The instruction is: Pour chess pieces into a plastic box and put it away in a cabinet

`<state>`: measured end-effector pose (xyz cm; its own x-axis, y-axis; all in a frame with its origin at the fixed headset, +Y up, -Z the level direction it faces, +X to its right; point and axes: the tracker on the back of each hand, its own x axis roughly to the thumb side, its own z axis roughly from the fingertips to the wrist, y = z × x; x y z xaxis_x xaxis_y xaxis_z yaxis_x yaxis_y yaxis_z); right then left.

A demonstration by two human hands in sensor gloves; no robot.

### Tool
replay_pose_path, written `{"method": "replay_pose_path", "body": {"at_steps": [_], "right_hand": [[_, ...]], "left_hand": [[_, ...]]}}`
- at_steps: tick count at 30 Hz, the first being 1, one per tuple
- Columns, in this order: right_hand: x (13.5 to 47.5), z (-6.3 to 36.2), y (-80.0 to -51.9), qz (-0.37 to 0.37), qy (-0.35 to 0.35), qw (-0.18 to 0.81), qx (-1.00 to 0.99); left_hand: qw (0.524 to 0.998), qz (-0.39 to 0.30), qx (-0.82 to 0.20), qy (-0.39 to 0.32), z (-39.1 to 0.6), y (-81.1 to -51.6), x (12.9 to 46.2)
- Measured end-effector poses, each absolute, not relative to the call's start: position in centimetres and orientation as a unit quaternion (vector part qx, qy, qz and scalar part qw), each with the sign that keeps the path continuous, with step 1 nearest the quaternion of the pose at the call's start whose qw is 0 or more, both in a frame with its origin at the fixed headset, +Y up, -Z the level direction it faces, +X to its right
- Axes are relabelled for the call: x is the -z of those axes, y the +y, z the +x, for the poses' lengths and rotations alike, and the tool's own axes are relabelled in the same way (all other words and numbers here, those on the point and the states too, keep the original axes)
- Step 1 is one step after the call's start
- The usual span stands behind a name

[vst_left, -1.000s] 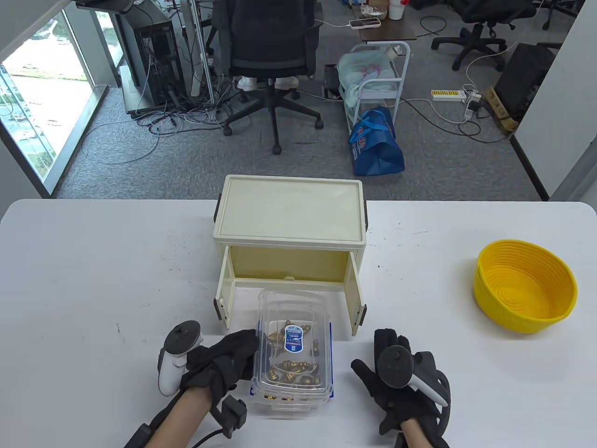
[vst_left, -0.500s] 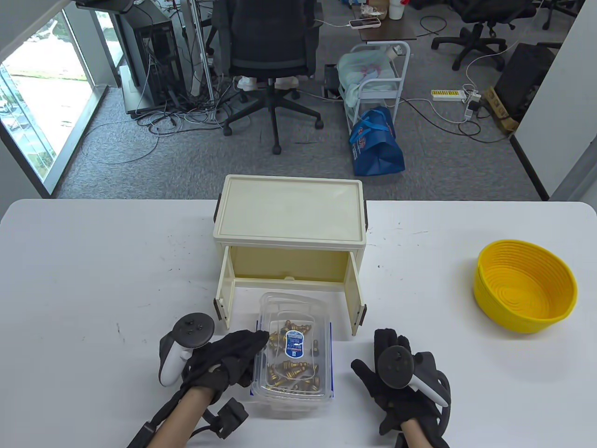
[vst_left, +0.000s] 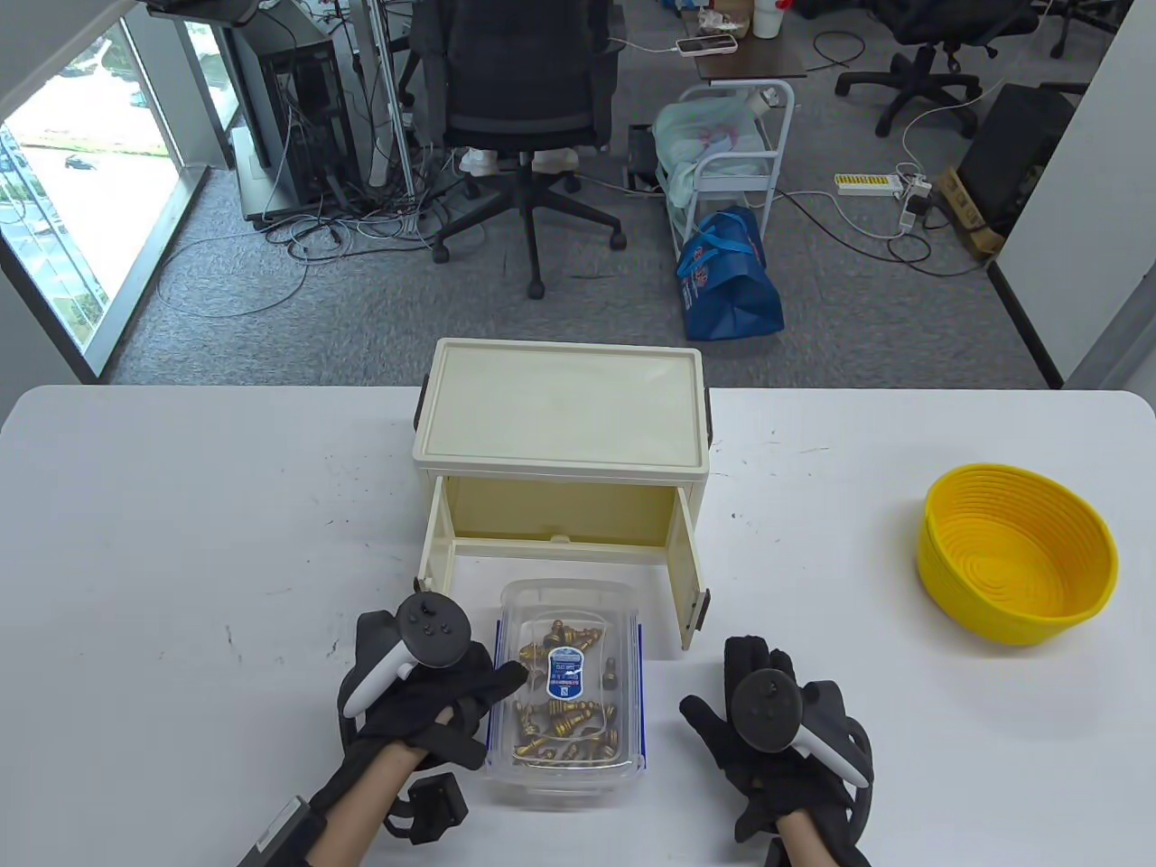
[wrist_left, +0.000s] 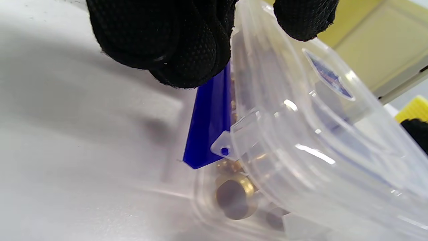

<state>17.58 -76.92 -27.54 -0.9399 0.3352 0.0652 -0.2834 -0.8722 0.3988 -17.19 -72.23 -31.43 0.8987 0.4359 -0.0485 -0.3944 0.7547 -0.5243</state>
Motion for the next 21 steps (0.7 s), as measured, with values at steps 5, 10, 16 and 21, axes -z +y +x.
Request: {"method": "replay_pose_path", "body": {"at_steps": [5, 10, 16, 21], "right_hand": [[27.5, 17.6, -76.9, 0.065, 0.195, 0.161, -0.965], [27.5, 17.6, -76.9, 0.065, 0.195, 0.160, -0.965], [27.6, 17.7, -76.9, 0.061, 0.194, 0.163, -0.965], [27.6, 17.7, -76.9, 0.061, 0.195, 0.161, -0.966]], "left_hand": [[0.925, -0.278, -0.254, -0.042, -17.3, -73.0, 31.5], [0.925, -0.262, -0.272, -0.040, -17.6, -73.5, 31.3], [0.954, -0.186, -0.232, -0.039, -17.0, -73.3, 30.0], [0.987, -0.102, -0.109, -0.057, -15.4, -72.0, 28.8]]}}
